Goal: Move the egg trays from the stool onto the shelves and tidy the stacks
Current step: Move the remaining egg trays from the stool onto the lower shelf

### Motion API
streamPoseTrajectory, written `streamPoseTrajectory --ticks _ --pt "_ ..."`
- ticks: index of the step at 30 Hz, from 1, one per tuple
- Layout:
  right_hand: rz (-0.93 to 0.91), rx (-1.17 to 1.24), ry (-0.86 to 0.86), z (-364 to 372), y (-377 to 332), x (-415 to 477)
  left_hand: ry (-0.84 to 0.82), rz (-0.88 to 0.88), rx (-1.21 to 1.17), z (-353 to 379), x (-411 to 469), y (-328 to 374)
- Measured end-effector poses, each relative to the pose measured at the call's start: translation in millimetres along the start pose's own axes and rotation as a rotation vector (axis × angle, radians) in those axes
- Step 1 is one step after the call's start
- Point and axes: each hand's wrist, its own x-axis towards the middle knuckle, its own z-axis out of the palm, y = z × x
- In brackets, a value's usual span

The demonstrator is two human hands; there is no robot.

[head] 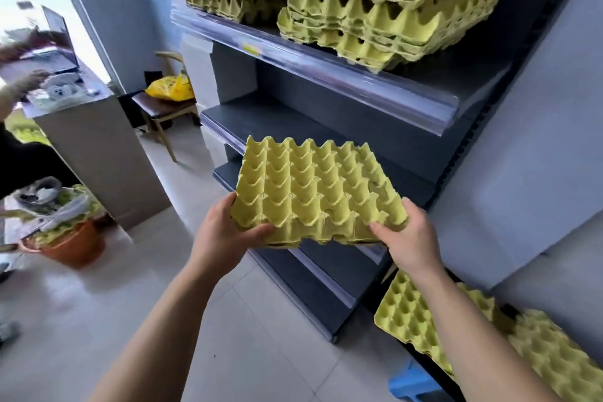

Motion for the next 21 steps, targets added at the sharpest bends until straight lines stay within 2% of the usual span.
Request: streamPoseTrajectory --ticks 13,21 --pt "0.039 0.036 -0.092 135.5 -43.5 142.6 -0.008 -0.067 -0.062 -38.6 182.1 -61.0" --pt "0.1 0.042 -0.07 209.2 -70.3 215.3 -0.065 -0.063 -0.073 -59.7 292.2 -88.1"
